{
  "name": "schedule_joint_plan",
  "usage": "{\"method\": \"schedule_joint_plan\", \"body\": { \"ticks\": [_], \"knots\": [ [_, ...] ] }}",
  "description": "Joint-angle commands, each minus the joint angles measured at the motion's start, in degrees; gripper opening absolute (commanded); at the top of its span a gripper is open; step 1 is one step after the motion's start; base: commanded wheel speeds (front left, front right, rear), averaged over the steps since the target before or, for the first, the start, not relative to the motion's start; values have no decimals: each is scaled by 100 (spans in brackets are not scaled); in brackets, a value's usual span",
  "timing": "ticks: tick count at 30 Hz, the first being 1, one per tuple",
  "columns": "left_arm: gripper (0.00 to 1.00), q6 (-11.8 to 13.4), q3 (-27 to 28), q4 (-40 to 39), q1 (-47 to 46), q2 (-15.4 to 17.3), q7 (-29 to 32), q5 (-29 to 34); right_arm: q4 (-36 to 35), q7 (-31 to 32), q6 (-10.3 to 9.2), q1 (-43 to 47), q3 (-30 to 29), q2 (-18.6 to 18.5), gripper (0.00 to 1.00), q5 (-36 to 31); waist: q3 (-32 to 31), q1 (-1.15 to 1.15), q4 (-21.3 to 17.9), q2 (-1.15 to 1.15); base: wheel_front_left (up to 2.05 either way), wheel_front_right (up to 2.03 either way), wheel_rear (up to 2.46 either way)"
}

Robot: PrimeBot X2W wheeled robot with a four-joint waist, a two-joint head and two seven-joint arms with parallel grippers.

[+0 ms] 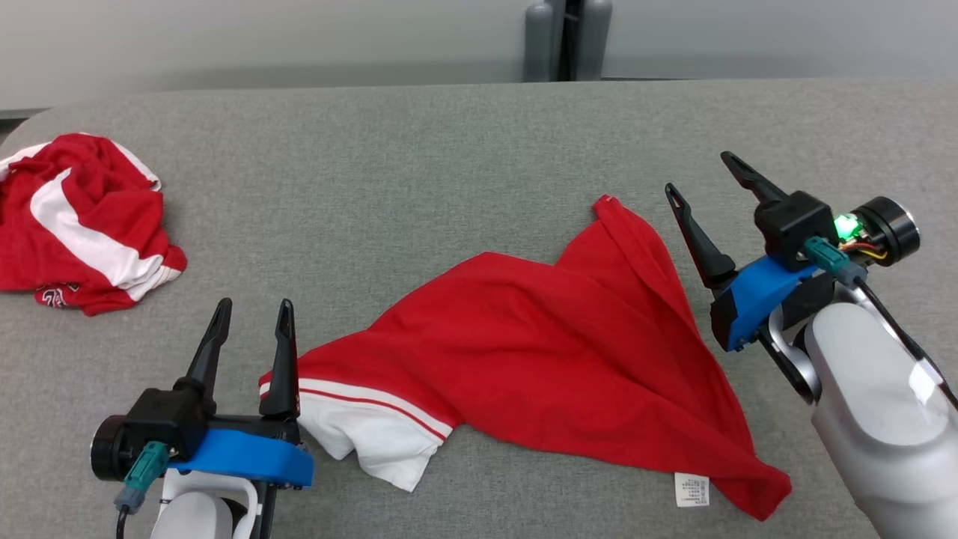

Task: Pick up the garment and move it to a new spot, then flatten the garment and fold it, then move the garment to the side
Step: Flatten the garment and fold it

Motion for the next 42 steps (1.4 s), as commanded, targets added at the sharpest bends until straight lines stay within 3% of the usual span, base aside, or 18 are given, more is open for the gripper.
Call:
{"method": "schedule_joint_plan", "body": {
  "ticks": [1, 17, 18, 19, 20, 26, 33, 42],
  "knots": [
    [100, 35, -28, -27, -83, 20, 1, -44, 144, 64, -4, -178, 76, 39, 100, 20, 141, 0, 154, 0, 0, 0, 0],
    [100, 169, -356, -55, -409, 19, 1, -336, 2414, 841, -4, -1235, 934, 7, 100, 493, 650, 0, 710, 0, 0, 0, 0],
    [100, 179, -363, -55, -412, 19, 1, -349, 2538, 907, -4, -1274, 953, 26, 41, 596, 661, 0, 717, 0, 0, 0, 0],
    [100, 188, -367, -55, -414, 19, 1, -358, 2666, 994, -4, -1280, 998, 53, 10, 690, 671, 0, 721, 0, 0, 0, 0],
    [100, 187, -371, -56, -416, 19, 1, -363, 2740, 1009, -4, -1283, 1059, 65, 0, 762, 679, 0, 722, 0, 0, 0, 0],
    [100, 207, -320, -36, -428, 19, 1, -315, 2839, 404, -6, -1594, 1099, -21, 0, 1006, 660, 0, 636, 0, 0, 0, 0],
    [100, 156, -257, -23, -435, 20, 1, -260, 2928, -513, -6, -2012, 724, -148, 0, 929, 554, 0, 490, 0, 0, 0, 0],
    [100, 145, -300, -44, -432, 20, 1, -296, 3135, -806, -6, -2418, -56, -266, 0, 519, 523, 0, 506, 0, 0, 0, 0]
  ]
}}
